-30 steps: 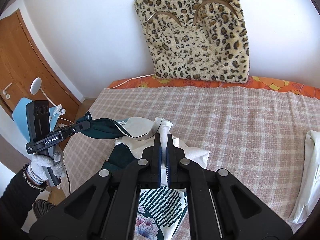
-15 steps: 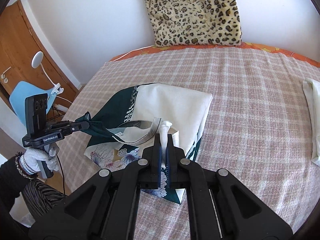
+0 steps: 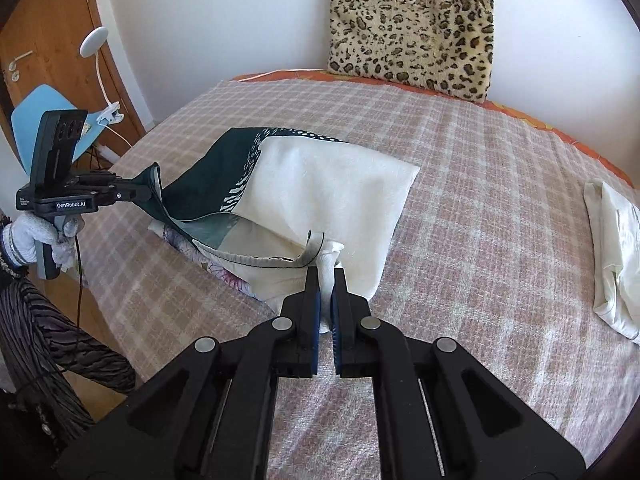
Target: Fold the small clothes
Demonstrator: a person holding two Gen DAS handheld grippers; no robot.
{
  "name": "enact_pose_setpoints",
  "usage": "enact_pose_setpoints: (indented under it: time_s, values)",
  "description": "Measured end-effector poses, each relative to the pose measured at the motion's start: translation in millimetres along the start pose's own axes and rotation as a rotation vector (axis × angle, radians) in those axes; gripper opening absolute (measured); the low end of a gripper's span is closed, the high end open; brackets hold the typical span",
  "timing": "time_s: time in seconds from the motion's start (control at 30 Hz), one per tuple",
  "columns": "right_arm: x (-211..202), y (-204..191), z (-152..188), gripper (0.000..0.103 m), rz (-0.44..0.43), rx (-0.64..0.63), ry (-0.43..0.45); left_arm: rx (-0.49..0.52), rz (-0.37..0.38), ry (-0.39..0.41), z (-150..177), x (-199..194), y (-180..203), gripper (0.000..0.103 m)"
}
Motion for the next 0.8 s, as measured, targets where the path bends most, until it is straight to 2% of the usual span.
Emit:
enact_pose_setpoints:
  time_s: [0.1, 0.13, 0.2, 0.3, 0.4, 0.5, 0.63, 0.73, 0.8]
  values:
    - [-7.0, -0.4, 9.1, 0.017, 0.0, -0.008, -0.011, 0.004, 0.016, -0.006, 6.8, -13.3, 0.6, 0.014]
    - [-13.1, 0.4, 10.9, 0.021, -0.024, 0.01, -0.003, 0.007, 0.018, -0.001, 7.6, -19.1, 1.1, 0.014]
    - [-28.9, 0.0, 11.3, 0.023, -0.126, 0.042, 0.037, 0.002, 0.038, 0.02, 6.8, -32.1, 1.2, 0.014]
    - [-48.8, 0.9, 5.8, 0.033, -0.183, 0.059, 0.103, -0.026, 0.075, 0.079, -1.1, -52.4, -0.2, 0.014]
    - [-51.1, 5.9, -5.6, 0.034, -0.191, 0.104, 0.132, -0.042, 0.055, 0.115, -17.0, -58.3, -0.1, 0.018]
    - [-35.3, 8.5, -22.8, 0.034, -0.154, 0.109, 0.129, -0.042, 0.051, 0.135, -36.9, -45.9, 7.2, 0.018]
    - [1.5, 5.0, -57.3, 0.034, -0.146, 0.133, 0.097, -0.058, 0.063, 0.138, -64.0, -11.6, 19.5, 0.018]
    - [32.4, -0.7, -83.4, 0.033, -0.175, 0.158, 0.072, -0.074, 0.109, 0.104, -82.8, 18.0, 29.9, 0.018]
    - [55.2, -3.6, -97.9, 0.028, -0.185, 0.162, 0.044, -0.058, 0.09, 0.09, -93.1, 35.6, 35.3, 0.018]
Point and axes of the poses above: each gripper's, at about its wrist camera, not at the fingertips, and x roughly the way its jaws point, y to its right, z to its underside, the point moved 2 cm from there along x, roughly the way its jaws point, and after that the axes turned 3 degrees about -z, right-handed, at the moved point
